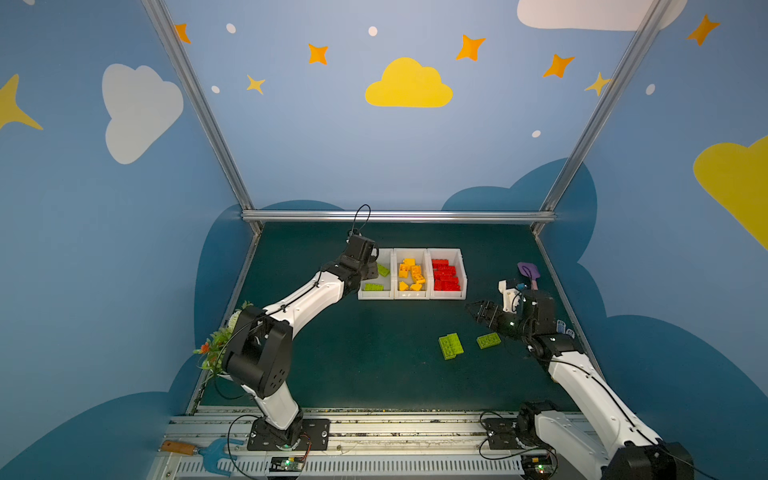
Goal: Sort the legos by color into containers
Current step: 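Carry the lime-green brick with the left gripper over the green-brick compartment, then lower and release the lime-green brick into the compartment with the left gripper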
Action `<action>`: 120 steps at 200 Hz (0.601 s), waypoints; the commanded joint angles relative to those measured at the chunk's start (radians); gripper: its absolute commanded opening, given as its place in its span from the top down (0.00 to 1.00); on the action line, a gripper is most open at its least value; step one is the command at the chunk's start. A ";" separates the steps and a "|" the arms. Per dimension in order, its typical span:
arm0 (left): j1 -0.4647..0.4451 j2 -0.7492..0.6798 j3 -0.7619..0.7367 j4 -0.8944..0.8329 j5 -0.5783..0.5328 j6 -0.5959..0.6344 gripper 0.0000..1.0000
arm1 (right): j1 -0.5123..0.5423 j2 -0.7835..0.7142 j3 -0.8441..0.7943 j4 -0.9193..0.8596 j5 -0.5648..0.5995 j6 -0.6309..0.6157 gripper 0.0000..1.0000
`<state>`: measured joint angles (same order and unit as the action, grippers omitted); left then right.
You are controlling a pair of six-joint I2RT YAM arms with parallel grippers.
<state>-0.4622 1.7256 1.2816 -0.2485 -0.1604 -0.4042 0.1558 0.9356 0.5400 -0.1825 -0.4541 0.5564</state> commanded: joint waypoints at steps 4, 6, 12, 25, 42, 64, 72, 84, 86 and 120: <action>-0.003 0.062 0.061 -0.060 0.041 -0.011 0.65 | 0.008 -0.003 -0.010 0.022 -0.001 -0.016 0.11; -0.004 0.068 0.065 -0.062 0.040 -0.011 0.65 | 0.009 -0.003 -0.011 0.022 0.000 -0.016 0.11; -0.001 0.085 0.082 -0.068 0.038 -0.011 0.65 | 0.010 -0.003 -0.008 0.021 -0.001 -0.017 0.11; 0.001 0.112 0.108 -0.077 0.041 -0.011 0.65 | 0.012 -0.001 -0.008 0.019 -0.001 -0.019 0.11; 0.006 0.143 0.134 -0.085 0.048 -0.013 0.65 | 0.014 -0.003 -0.007 0.014 0.002 -0.022 0.11; 0.012 0.182 0.163 -0.094 0.054 -0.014 0.64 | 0.022 -0.009 -0.009 0.013 0.010 -0.036 0.11; 0.014 0.196 0.180 -0.106 0.059 -0.017 0.64 | 0.034 -0.013 -0.005 0.009 0.026 -0.047 0.11; 0.018 0.218 0.203 -0.121 0.059 -0.020 0.62 | 0.064 -0.025 0.006 -0.013 0.068 -0.066 0.11; 0.017 0.221 0.206 -0.121 0.059 -0.021 0.61 | 0.069 -0.028 0.009 -0.018 0.078 -0.071 0.11; 0.024 0.247 0.243 -0.138 0.063 -0.029 0.45 | 0.169 -0.052 0.040 -0.075 0.206 -0.119 0.10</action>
<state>-0.4465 1.9579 1.4891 -0.3462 -0.1040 -0.4236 0.2771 0.9077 0.5404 -0.2054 -0.3546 0.4915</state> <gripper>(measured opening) 0.491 0.896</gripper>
